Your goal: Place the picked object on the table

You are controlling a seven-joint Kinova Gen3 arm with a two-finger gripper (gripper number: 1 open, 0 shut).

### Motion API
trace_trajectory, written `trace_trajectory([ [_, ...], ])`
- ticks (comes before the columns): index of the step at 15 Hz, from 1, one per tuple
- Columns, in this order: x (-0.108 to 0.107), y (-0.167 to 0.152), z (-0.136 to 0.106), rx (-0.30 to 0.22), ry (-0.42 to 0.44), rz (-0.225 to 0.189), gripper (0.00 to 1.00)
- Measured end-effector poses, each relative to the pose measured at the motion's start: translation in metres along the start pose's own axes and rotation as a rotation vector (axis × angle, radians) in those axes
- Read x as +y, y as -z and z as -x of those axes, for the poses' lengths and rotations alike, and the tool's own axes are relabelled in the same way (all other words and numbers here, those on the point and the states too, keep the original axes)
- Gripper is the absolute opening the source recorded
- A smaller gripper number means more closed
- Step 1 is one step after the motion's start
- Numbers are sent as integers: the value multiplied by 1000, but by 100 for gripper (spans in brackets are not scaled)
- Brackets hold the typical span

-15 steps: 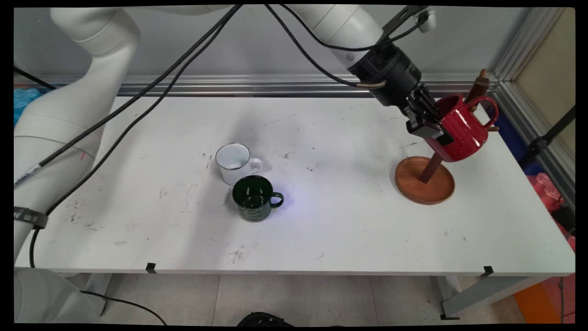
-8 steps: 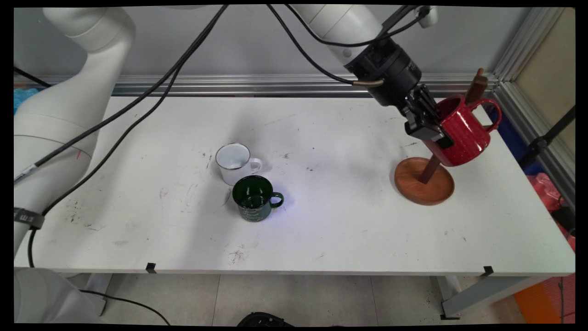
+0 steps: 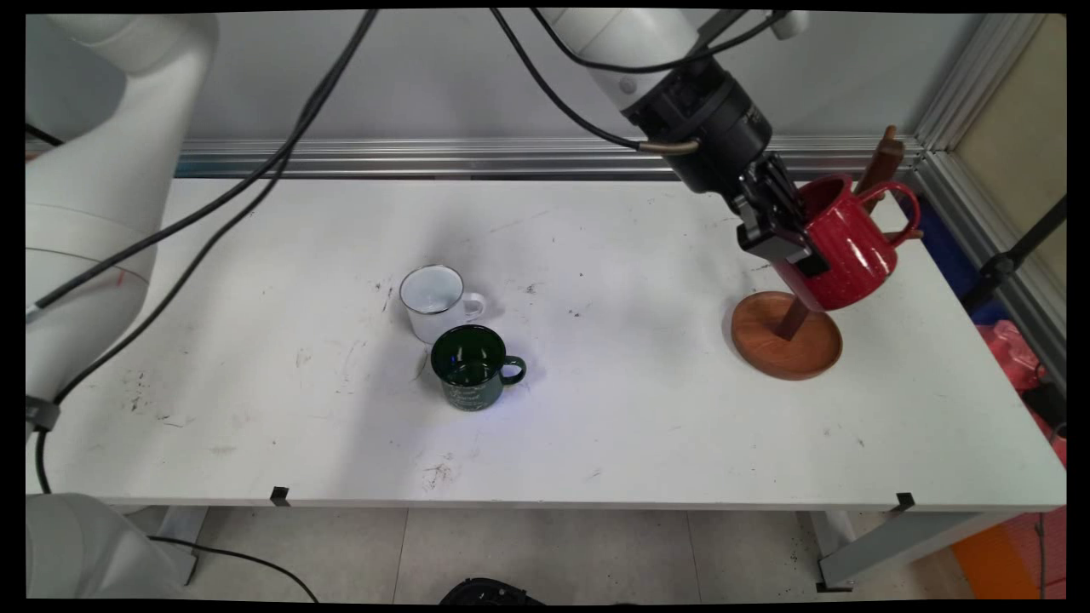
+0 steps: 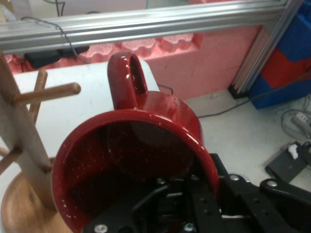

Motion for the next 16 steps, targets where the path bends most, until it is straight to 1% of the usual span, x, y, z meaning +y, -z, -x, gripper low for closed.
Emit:
trace_trajectory([
  [5, 25, 23, -1, -71, 4, -65, 0],
  [7, 37, 32, 0, -107, 15, -100, 0],
  [10, 51, 49, 1, -166, 34, -163, 0],
  [12, 57, 59, 3, -204, 45, -211, 0],
  [16, 62, 79, 8, -288, 73, -316, 0],
])
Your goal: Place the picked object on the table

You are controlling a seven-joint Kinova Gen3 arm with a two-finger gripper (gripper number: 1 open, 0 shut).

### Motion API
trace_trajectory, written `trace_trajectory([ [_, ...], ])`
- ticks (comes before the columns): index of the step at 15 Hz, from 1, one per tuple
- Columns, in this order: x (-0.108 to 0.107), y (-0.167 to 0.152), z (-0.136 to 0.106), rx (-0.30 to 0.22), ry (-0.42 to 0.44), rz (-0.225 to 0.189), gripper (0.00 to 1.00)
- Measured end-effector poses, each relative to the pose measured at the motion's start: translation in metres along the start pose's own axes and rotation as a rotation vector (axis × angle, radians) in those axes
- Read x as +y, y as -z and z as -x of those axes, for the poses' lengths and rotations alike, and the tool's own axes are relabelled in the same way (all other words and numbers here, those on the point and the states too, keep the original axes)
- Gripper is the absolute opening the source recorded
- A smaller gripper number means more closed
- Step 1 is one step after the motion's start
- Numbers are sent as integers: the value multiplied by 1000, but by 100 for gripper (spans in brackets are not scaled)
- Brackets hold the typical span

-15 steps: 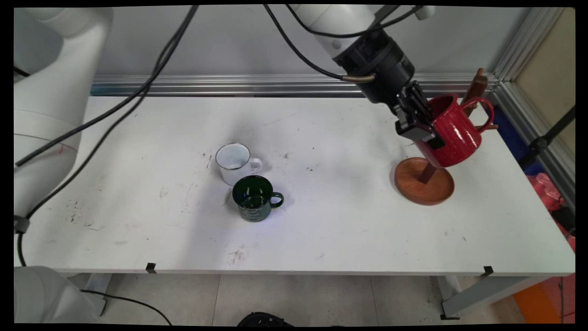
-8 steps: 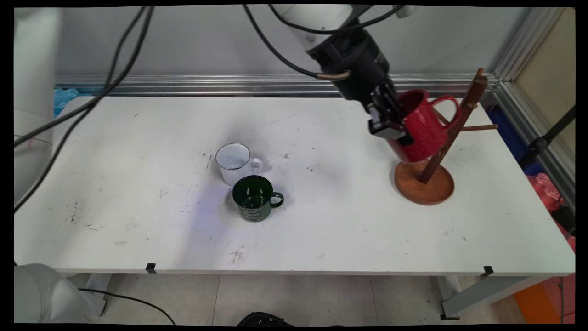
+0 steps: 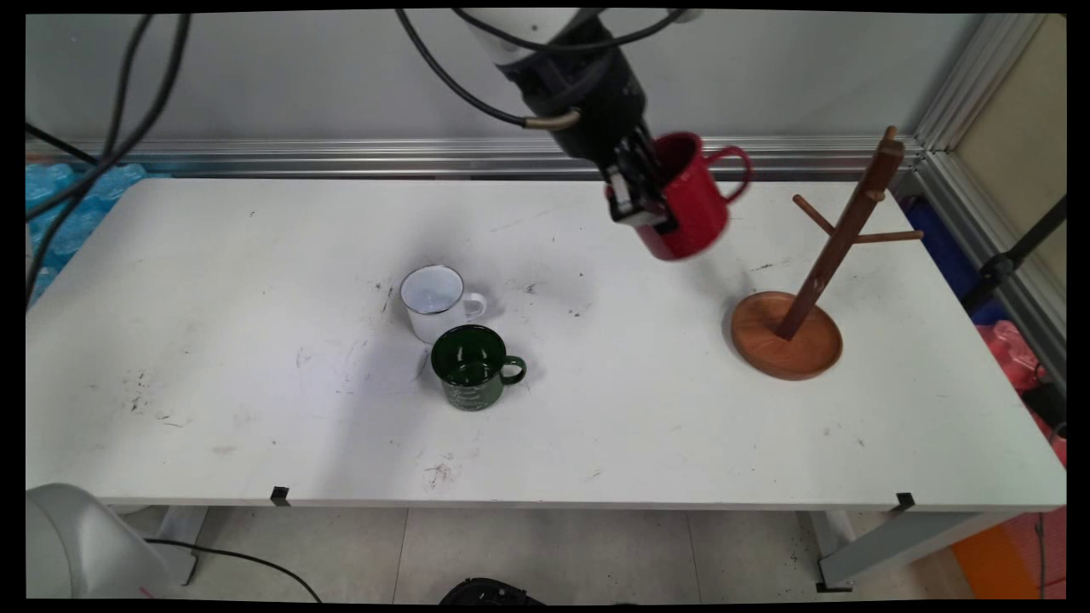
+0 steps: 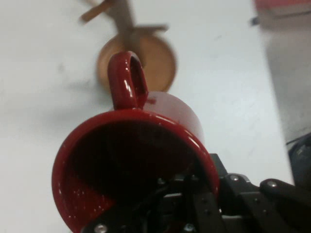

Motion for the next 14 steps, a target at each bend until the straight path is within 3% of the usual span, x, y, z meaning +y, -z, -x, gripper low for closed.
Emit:
trace_trajectory([
  [6, -14, 12, 15, -134, 10, -131, 0],
  [14, -47, -6, 37, -283, -14, -232, 0],
])
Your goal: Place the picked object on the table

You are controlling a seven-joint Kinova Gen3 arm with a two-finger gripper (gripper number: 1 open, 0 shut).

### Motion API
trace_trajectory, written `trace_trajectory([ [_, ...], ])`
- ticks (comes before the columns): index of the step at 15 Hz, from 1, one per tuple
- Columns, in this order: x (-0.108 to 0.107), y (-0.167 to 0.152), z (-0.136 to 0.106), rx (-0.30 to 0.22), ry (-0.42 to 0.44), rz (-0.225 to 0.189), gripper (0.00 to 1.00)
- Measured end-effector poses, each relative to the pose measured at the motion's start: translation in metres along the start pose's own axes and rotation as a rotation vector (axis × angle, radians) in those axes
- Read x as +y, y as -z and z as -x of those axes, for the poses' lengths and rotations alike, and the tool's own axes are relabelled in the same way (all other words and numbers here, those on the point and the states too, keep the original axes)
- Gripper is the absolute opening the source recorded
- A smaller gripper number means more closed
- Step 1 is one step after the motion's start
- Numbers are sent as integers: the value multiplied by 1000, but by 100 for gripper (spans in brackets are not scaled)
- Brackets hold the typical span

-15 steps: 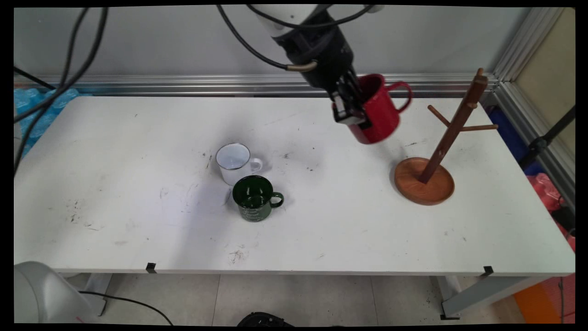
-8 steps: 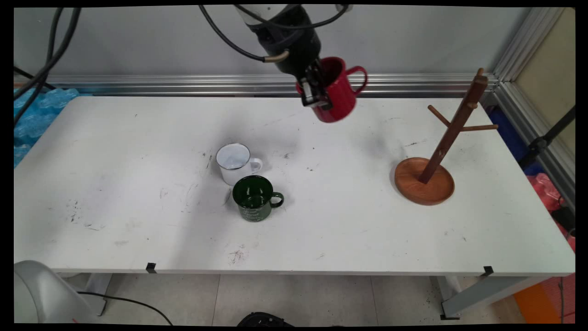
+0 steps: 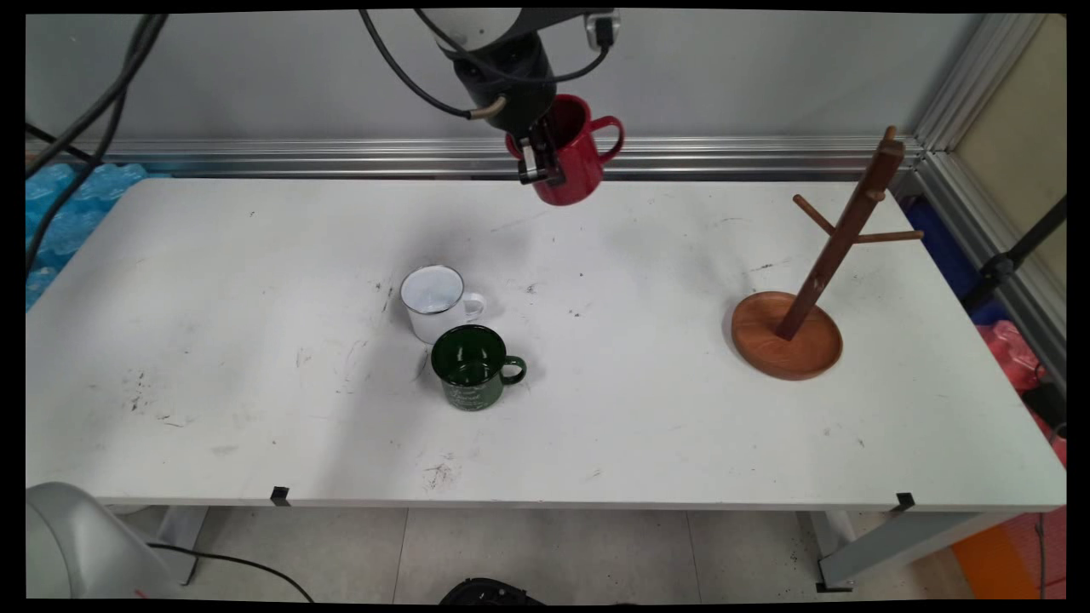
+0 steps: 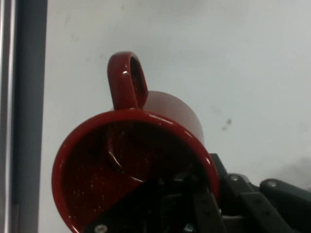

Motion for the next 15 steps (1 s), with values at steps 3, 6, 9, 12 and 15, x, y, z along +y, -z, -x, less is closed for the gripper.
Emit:
trace_trajectory([
  [3, -9, -22, 8, -53, -9, -18, 0],
  [6, -15, -46, 18, -106, -10, -27, 0],
  [9, -17, -72, 26, -149, -12, -26, 0],
  [12, -20, -95, 34, -183, -12, -18, 0],
  [15, -21, -116, 41, -208, -16, -6, 0],
])
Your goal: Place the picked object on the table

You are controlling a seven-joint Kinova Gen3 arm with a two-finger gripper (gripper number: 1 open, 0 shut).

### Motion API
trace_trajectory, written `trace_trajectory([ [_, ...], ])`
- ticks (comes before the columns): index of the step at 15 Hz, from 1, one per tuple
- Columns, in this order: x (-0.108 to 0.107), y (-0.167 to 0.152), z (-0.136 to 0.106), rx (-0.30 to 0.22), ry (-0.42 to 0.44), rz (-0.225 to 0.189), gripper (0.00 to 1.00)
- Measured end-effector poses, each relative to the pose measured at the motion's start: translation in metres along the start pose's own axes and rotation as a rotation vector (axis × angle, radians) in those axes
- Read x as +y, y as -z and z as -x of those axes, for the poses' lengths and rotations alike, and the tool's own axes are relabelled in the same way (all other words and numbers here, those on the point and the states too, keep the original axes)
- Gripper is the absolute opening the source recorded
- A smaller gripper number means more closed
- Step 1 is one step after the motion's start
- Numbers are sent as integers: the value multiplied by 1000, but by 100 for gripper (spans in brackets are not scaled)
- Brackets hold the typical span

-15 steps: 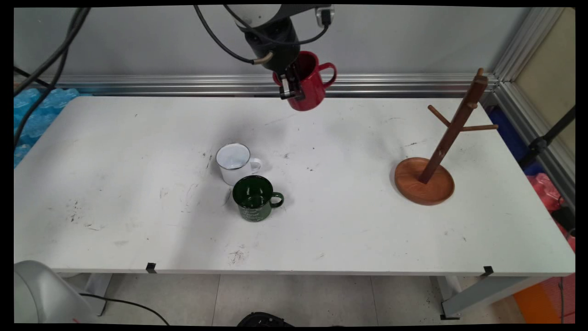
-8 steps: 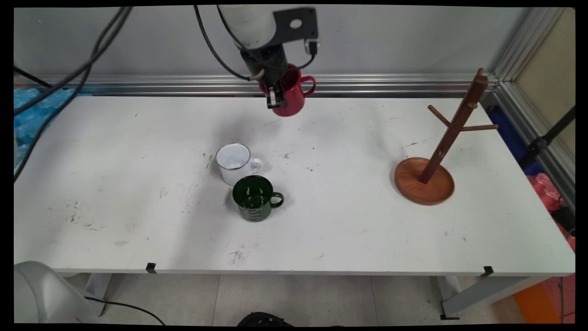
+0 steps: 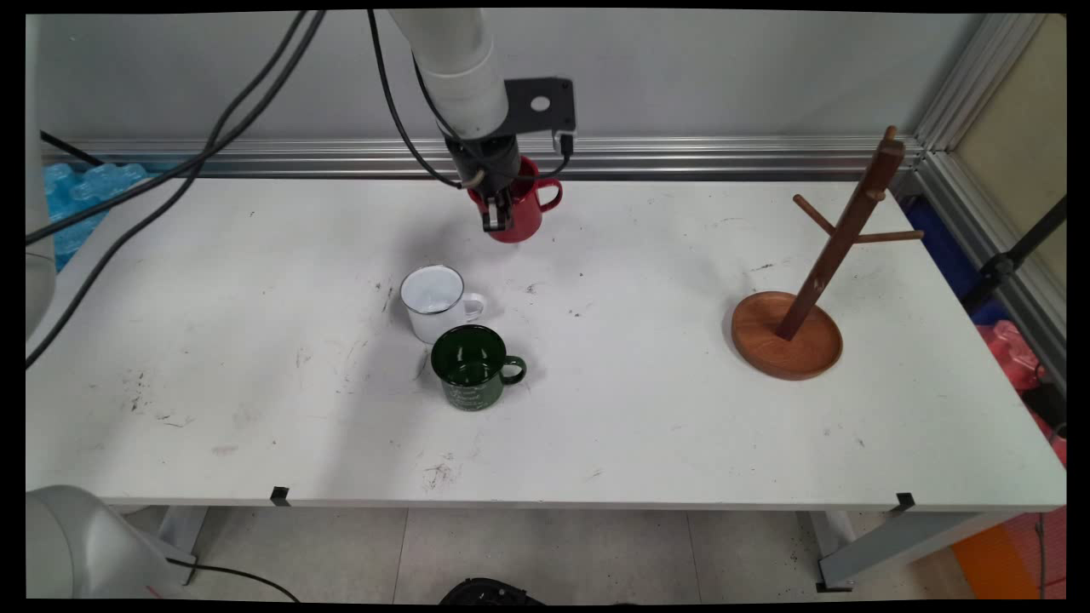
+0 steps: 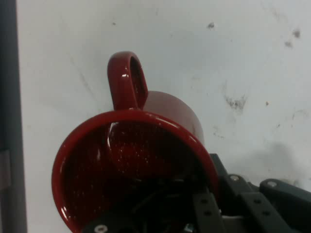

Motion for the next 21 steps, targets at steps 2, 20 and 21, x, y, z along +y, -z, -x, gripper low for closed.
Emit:
trace_trajectory([
  [2, -1, -12, 2, -13, -4, 7, 0],
  [20, 1, -70, 10, -49, -24, 62, 0],
  [21, 1, -70, 9, -44, -26, 62, 100],
])
